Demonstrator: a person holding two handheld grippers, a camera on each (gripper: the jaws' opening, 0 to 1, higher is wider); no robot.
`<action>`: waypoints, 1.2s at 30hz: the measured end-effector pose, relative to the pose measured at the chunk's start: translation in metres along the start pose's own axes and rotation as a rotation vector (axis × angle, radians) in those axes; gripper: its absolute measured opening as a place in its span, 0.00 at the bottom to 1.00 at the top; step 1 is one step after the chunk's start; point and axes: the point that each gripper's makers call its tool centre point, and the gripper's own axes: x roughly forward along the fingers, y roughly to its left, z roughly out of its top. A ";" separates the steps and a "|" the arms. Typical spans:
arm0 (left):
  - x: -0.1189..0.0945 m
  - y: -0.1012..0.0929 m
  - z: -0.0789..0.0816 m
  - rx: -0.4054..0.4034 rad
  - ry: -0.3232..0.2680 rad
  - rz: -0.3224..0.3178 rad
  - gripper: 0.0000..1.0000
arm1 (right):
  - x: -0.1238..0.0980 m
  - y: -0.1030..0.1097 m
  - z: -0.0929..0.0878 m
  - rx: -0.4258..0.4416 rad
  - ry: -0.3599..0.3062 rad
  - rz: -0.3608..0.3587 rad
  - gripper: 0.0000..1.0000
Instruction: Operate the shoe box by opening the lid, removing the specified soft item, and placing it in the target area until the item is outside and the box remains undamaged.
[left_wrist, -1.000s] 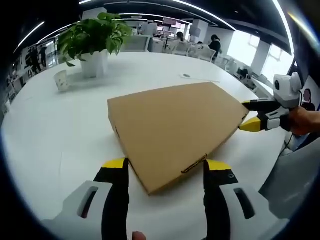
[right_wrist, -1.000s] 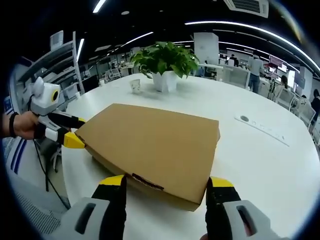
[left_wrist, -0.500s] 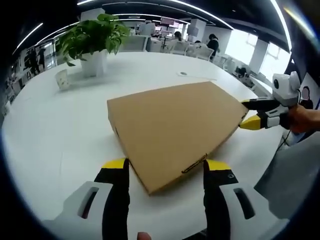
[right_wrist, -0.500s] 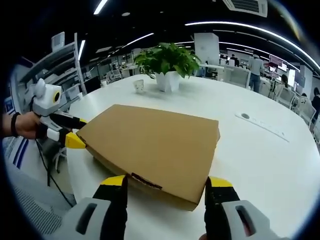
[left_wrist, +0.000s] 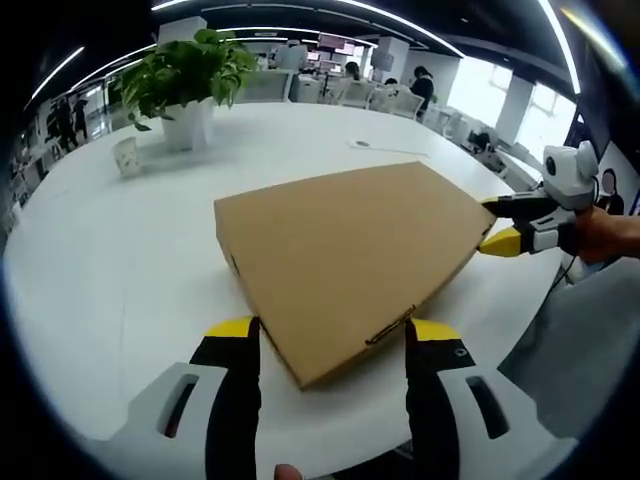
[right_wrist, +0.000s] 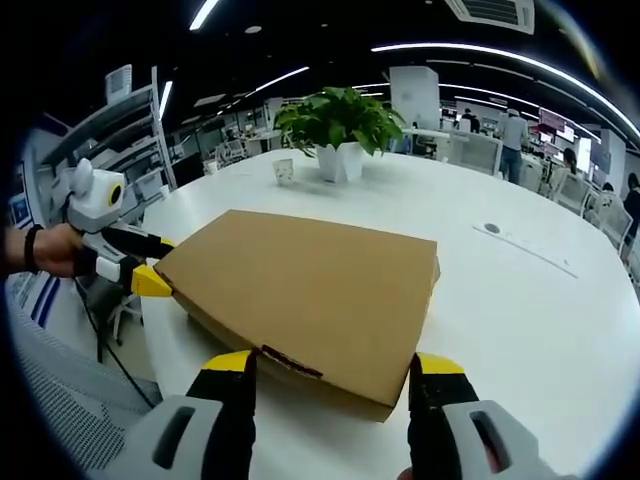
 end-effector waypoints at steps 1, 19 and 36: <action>0.000 0.000 0.000 0.000 0.000 0.001 0.56 | 0.000 0.000 0.000 0.001 0.000 -0.001 0.59; -0.003 -0.001 0.003 -0.009 -0.007 0.007 0.56 | -0.002 -0.001 0.002 0.014 0.002 0.008 0.59; -0.006 -0.001 0.008 -0.027 -0.024 0.004 0.56 | -0.003 -0.001 0.007 0.037 -0.015 0.016 0.59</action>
